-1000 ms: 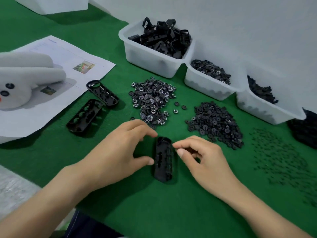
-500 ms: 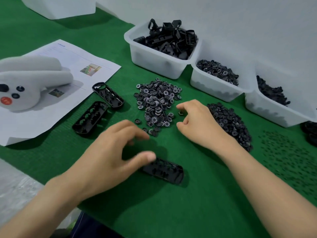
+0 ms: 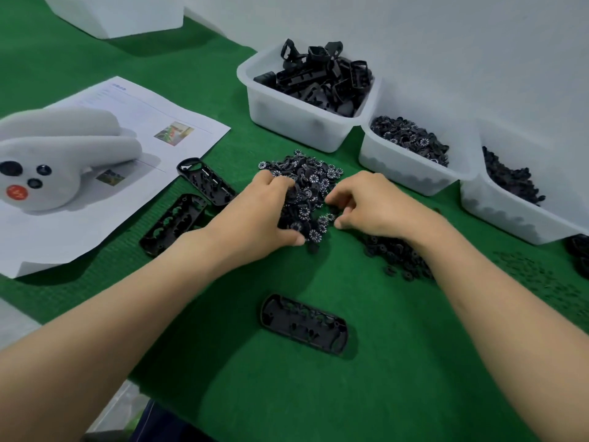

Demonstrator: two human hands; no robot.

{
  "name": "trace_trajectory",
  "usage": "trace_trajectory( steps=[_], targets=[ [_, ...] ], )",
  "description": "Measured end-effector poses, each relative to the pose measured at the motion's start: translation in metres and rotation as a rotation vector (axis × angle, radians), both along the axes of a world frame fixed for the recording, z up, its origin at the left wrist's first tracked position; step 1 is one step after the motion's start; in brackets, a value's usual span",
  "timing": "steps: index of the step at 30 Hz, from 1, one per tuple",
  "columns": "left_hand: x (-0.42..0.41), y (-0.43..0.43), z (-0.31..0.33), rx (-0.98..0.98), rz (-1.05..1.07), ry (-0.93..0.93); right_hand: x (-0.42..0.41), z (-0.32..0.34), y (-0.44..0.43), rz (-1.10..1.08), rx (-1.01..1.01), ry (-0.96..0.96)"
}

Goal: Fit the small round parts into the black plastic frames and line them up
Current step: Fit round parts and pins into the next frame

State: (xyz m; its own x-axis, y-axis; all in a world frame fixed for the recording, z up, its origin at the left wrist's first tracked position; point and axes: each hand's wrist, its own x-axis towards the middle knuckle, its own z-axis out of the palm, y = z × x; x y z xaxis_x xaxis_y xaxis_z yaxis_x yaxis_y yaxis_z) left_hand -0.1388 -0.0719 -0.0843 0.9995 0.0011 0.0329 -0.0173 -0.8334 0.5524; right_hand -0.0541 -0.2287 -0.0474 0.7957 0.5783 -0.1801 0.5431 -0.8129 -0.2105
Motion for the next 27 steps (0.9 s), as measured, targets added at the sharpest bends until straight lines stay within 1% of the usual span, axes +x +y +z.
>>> trace_trajectory(
  steps=[2, 4, 9, 11, 13, 15, 18, 22, 27],
  targets=[
    [0.01, -0.001, -0.001, -0.028, 0.007, -0.035, -0.011, -0.006, 0.006, -0.025, 0.075, -0.048],
    [0.015, 0.0, -0.001, -0.046, 0.002, -0.066, -0.023, -0.009, 0.006, -0.056, 0.153, -0.051],
    [0.007, 0.007, 0.0, -0.061, -0.09, -0.106, -0.047, -0.009, -0.01, -0.048, 0.28, 0.142],
    [-0.003, 0.009, 0.002, -0.087, -0.153, -0.112, -0.054, -0.007, -0.018, -0.047, 0.333, 0.166],
    [-0.013, 0.01, 0.005, -0.114, -0.199, -0.127, -0.058, -0.006, -0.027, -0.092, 0.402, 0.149],
    [-0.024, 0.011, 0.005, -0.113, -0.205, -0.153, -0.063, -0.008, -0.034, -0.111, 0.375, 0.102],
    [-0.041, 0.013, 0.002, -0.113, -0.156, -0.194, -0.071, -0.015, -0.037, -0.07, 0.25, 0.034],
    [-0.06, 0.014, -0.001, -0.188, -0.124, -0.18, -0.076, -0.023, -0.029, -0.042, 0.263, -0.015],
    [-0.078, 0.019, -0.007, -0.223, -0.202, -0.087, -0.08, -0.028, -0.025, -0.022, 0.295, -0.087]
  ],
)
